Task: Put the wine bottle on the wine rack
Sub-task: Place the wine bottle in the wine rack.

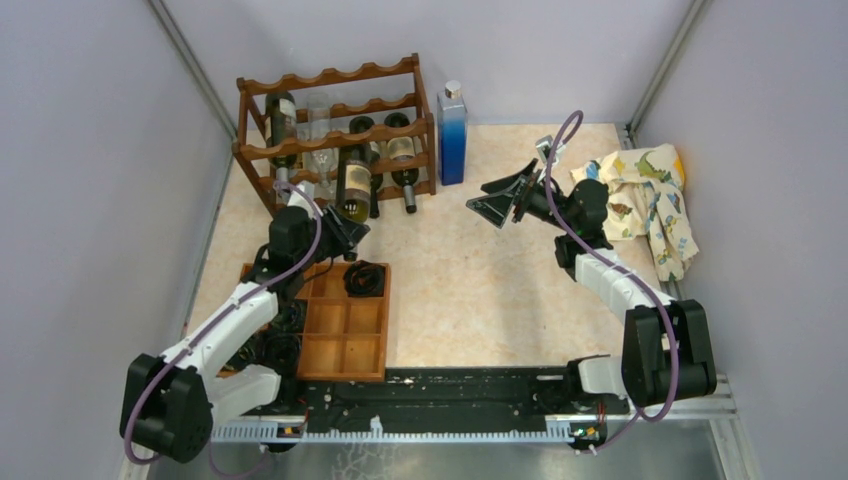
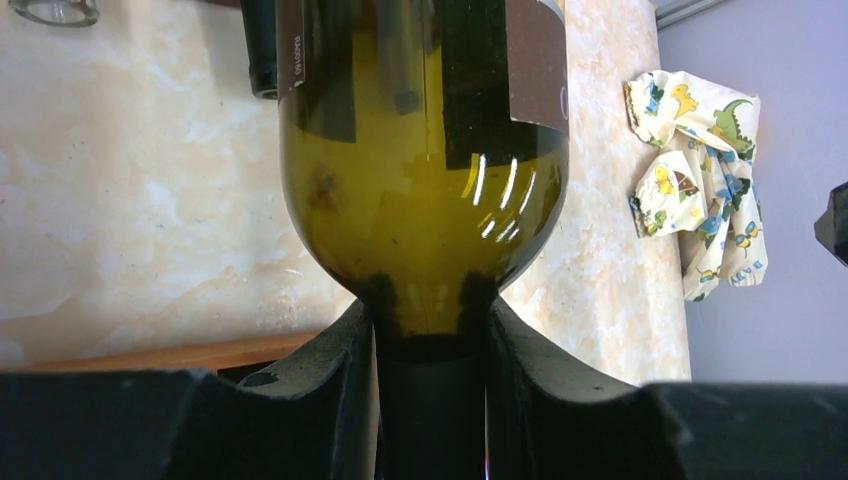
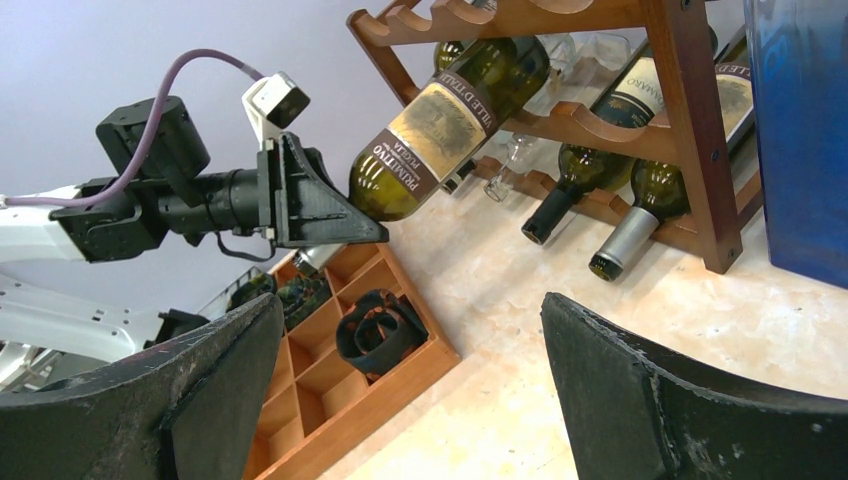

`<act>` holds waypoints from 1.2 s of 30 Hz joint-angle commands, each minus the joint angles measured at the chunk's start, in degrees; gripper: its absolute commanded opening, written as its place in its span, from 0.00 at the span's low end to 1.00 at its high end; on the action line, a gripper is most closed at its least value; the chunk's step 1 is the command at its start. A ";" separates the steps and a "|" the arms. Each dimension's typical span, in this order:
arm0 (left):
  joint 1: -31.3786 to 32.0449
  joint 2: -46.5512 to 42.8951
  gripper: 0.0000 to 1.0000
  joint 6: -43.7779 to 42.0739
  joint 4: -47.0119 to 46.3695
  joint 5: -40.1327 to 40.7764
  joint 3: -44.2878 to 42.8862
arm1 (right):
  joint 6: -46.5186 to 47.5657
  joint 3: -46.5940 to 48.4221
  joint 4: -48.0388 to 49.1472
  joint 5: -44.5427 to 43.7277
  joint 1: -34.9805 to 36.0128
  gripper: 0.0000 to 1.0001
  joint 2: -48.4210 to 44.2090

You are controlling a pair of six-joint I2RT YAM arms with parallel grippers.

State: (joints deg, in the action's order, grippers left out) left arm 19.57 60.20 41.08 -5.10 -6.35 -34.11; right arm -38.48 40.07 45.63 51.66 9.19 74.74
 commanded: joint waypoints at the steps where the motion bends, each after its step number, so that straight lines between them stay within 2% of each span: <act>1: -0.76 1.70 0.00 -2.09 -11.72 -1.49 -4.95 | 1.36 1.14 2.93 -0.24 -0.49 0.98 -1.40; 22: -0.79 18.55 0.00 -8.77 -14.12 5.20 -17.74 | 1.47 0.97 3.50 -0.51 -0.79 0.98 -1.75; 36: -0.76 28.61 0.00 -10.24 -11.07 9.14 -29.23 | 1.30 1.23 4.24 -0.68 -0.84 0.98 -1.55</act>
State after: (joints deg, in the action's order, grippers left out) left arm 19.11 88.51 32.64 -8.78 0.64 -57.74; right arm -38.02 40.07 45.84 51.46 8.82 74.74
